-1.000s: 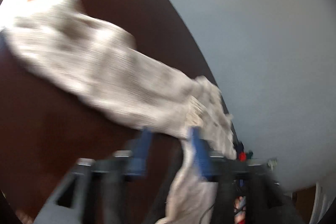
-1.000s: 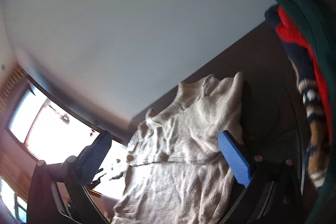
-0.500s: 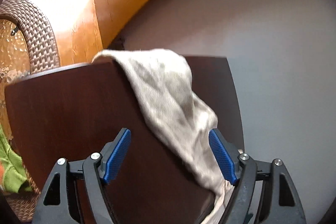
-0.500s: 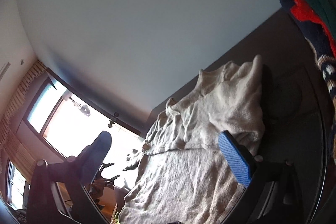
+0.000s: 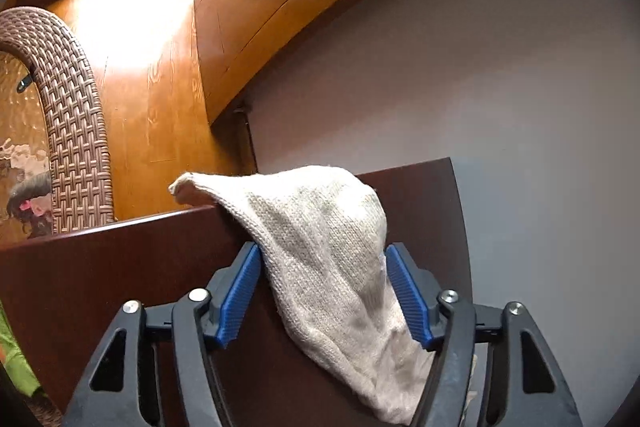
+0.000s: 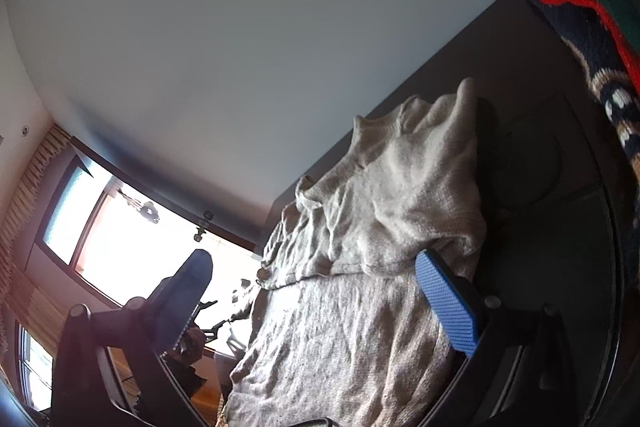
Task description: Fold clothes
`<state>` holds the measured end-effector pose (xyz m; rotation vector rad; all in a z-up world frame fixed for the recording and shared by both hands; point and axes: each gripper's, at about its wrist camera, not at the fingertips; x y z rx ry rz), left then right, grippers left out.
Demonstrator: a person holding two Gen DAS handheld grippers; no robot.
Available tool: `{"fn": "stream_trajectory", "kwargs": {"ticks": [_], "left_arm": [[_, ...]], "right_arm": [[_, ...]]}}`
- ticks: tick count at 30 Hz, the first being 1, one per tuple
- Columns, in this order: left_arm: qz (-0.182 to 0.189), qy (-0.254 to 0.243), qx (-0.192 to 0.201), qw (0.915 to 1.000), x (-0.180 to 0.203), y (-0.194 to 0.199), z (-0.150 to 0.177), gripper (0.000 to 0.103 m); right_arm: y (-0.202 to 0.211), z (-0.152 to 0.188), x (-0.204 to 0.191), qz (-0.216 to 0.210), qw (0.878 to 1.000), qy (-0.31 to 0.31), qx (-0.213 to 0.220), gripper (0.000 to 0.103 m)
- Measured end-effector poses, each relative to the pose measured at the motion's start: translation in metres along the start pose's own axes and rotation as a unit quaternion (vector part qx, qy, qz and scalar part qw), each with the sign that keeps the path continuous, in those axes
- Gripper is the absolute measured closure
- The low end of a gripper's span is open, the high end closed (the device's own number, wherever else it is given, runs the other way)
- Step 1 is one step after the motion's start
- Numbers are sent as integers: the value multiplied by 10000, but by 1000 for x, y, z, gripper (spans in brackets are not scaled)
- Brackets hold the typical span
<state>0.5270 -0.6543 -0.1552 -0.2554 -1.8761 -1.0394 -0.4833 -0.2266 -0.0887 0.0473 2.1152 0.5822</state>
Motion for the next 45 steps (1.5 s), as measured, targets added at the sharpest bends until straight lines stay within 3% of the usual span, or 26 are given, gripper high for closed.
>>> {"fn": "stream_trajectory", "kwargs": {"ticks": [1, 2, 3, 6, 10, 12, 13, 15, 17, 19, 21, 22, 32, 34, 35, 36, 37, 39, 41, 43, 45], "left_arm": [[-48, 60, -17, 10000, -2, -2, -1, 65], [-97, 120, -34, 9999, -5, -5, -2, 88], [-98, 164, -38, 9998, -8, -7, -3, 97], [-228, 84, 57, 9997, -8, -8, -1, 98], [-484, -160, 517, 9974, 6, 3, 8, 98], [-26, -1237, 533, 9909, 51, 10, 60, 98], [220, -1800, 529, 9820, 74, 13, 88, 98], [709, -2903, 514, 9529, 121, 21, 144, 98], [1187, -3961, 491, 9092, 168, 28, 199, 98], [1646, -4958, 460, 8514, 215, 35, 255, 98], [2081, -5879, 422, 7805, 262, 42, 310, 94], [2038, -5942, 334, 7774, 261, 38, 316, 94], [1236, -5978, -646, 7894, 215, -12, 339, 90], [1073, -5974, -841, 7903, 206, -22, 344, 76], [953, -5983, -750, 7920, 198, -22, 342, 61], [827, -5971, -635, 7953, 195, -19, 334, 51], [718, -5913, -548, 8014, 193, -19, 326, 50], [622, -5638, -564, 8216, 187, -23, 306, 50], [699, -5351, -636, 8395, 182, -27, 293, 50], [749, -5183, -718, 8489, 178, -33, 287, 50], [729, -5136, -852, 8506, 174, -40, 287, 50]], "right_arm": [[-1, 0, 0, 14, 10000, 1, -13, 0], [-2, 0, 1, 27, 10000, -4, -24, 0], [-3, 0, 2, 40, 10000, -11, -33, 0], [-3, -2, 6, 60, 9999, -83, -28, 0], [0, -4, 15, 70, 9996, -257, 20, 0], [1, -5, 19, 56, 9993, -356, 47, 0], [2, -6, 21, 29, 9992, -390, 61, 0], [2, -7, 23, 9, 9991, -415, 70, 0], [2, -8, 23, 32, 9992, -395, 60, 0], [1, -9, 23, 42, 9993, -380, 44, 0], [1, -9, 24, 38, 9993, -379, 35, 0], [1, -10, 25, 36, 9993, -380, 33, 0], [4, -15, 32, -6, 9990, -441, 36, 0], [3, -16, 33, -25, 9990, -454, 13, 0], [3, -17, 33, -26, 9990, -454, 1, 0], [3, -17, 33, -31, 9990, -455, -11, 0], [3, -17, 34, -43, 9990, -454, -22, 0], [4, -17, 34, -38, 9991, -424, 4, 0], [6, -15, 32, -78, 9991, -404, 62, 0], [9, -14, 29, -143, 9990, -396, 128, 0], [13, -13, 26, -196, 9988, -388, 220, 0]]}}
Point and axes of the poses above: each gripper's, at about its wrist camera, not at the fingertips, and y roughly against the way its jaws point, x to its right, z to its underside, and after that the axes turned 11 degrees about z, right-handed
